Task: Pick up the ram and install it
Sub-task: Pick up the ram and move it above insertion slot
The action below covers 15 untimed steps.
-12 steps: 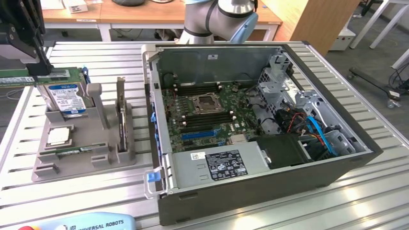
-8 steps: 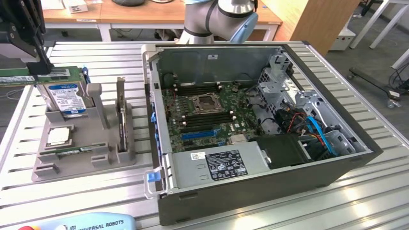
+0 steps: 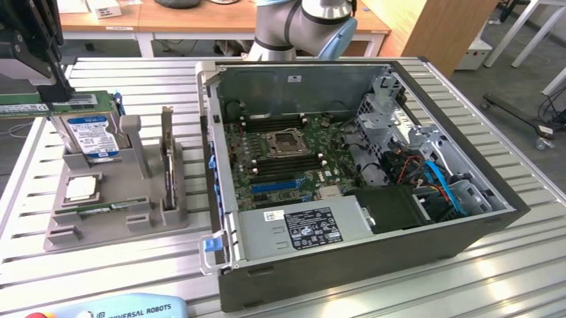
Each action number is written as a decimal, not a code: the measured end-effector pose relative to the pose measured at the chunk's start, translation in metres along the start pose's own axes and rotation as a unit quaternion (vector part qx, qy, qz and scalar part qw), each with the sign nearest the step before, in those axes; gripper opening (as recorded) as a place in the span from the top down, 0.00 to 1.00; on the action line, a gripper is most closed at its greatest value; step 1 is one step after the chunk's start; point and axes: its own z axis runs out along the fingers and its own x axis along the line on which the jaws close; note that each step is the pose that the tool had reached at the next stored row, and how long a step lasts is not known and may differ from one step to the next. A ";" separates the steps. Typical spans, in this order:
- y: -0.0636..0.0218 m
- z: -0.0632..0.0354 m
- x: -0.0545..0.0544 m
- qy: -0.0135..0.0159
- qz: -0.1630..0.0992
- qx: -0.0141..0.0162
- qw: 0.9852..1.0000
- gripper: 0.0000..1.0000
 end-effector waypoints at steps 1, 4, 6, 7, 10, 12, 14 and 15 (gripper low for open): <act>0.0000 0.0000 0.000 0.000 0.000 0.000 1.000 0.89; -0.0001 0.0000 0.000 0.000 0.000 0.000 1.000 0.89; -0.0001 0.0000 0.000 0.000 0.000 0.000 1.000 0.89; -0.0001 0.0000 0.000 0.000 0.000 0.000 1.000 0.89; -0.0003 0.0000 0.000 0.000 0.000 0.000 1.000 0.89; -0.0007 0.0000 0.000 0.000 0.000 0.000 1.000 0.89; -0.0013 0.0000 0.000 0.000 0.000 0.000 1.000 0.89; -0.0022 -0.0001 0.000 0.000 0.000 0.000 1.000 0.89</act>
